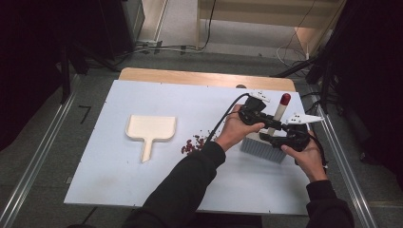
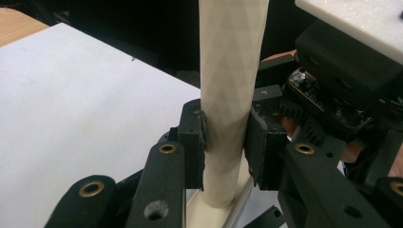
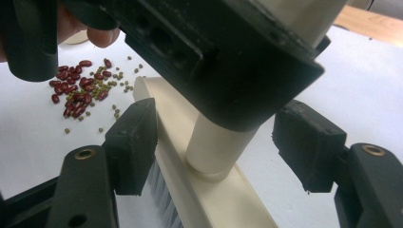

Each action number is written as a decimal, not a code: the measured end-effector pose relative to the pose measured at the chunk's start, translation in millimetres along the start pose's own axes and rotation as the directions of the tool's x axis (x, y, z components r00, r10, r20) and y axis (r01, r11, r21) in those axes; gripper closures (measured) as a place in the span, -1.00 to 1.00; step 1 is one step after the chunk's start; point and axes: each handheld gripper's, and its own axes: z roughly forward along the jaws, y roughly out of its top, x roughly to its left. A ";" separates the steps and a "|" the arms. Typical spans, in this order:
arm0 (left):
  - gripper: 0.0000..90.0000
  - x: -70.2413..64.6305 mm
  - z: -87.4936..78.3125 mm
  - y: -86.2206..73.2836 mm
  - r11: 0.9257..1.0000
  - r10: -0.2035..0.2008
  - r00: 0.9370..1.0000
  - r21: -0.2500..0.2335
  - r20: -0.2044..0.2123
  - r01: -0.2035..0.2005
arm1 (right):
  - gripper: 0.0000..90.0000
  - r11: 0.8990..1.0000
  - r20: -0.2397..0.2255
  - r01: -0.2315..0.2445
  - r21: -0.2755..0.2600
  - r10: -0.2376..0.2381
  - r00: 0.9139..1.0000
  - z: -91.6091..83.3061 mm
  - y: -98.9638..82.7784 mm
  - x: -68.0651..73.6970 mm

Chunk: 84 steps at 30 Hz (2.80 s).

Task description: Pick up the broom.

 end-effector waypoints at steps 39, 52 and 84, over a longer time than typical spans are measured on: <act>0.11 -2.5 -7.1 -8.1 0.998 -0.021 1.000 -0.054 0.002 0.022 | 0.42 0.991 -0.125 -0.074 0.112 0.088 0.988 11.1 -6.7 -4.2; -0.13 19.0 -63.8 -30.1 0.980 -0.155 0.975 -0.151 -0.162 0.131 | 0.43 0.992 -0.095 -0.109 0.069 0.116 0.989 7.3 -4.7 -7.0; -0.22 6.2 -239.6 -150.5 0.924 -0.371 0.788 -0.280 -0.492 0.260 | 0.43 0.987 -0.027 -0.156 0.025 0.157 0.987 22.6 7.7 0.8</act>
